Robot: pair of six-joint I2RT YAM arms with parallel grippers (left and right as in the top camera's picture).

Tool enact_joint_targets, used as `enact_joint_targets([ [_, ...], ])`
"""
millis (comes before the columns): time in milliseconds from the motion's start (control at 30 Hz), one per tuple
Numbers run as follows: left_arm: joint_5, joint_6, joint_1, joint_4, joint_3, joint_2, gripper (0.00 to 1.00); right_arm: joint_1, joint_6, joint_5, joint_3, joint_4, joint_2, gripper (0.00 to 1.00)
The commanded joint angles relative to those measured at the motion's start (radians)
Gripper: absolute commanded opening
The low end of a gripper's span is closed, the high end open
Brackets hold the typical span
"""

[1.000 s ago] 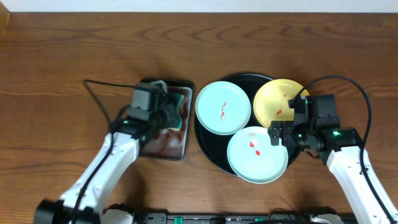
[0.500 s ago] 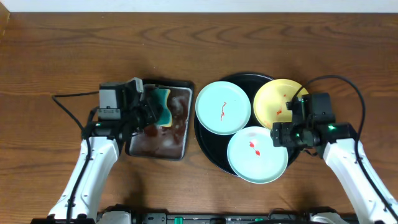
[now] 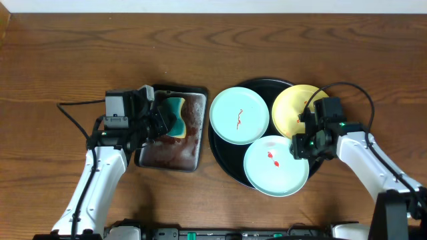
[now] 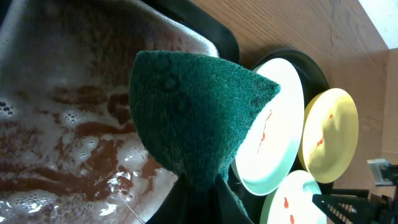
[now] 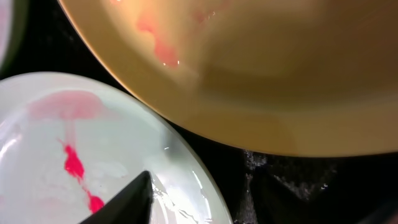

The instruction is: Clean dirty plates on tray and stack at the side

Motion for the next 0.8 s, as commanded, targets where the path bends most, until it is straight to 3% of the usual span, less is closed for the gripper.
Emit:
enact_joint_targets([
  [0,0.014,0.02,0.005,-0.001,0.003,-0.005,0.07,0.005,-0.003,-0.012,0.018,0.002,0.03,0.38],
  [67,0.014,0.021,0.005,-0.002,0.003,-0.005,0.07,0.005,-0.003,-0.012,0.018,-0.001,0.033,0.28],
  [233,0.014,0.021,0.005,-0.005,0.003,-0.005,0.07,0.005,-0.003,-0.013,0.018,-0.006,0.032,0.15],
  [467,0.014,0.021,0.005,-0.005,0.003,-0.005,0.07,0.005,-0.003,-0.013,0.018,-0.005,0.032,0.1],
  [600,0.014,0.021,0.005,-0.005,0.003,-0.005,0.07,0.005,-0.003,-0.013,0.018,-0.005,0.032,0.01],
  [767,0.014,0.021,0.004,-0.005,0.003,-0.005,0.08,0.005,-0.003,-0.013,0.018,-0.006,0.032,0.01],
])
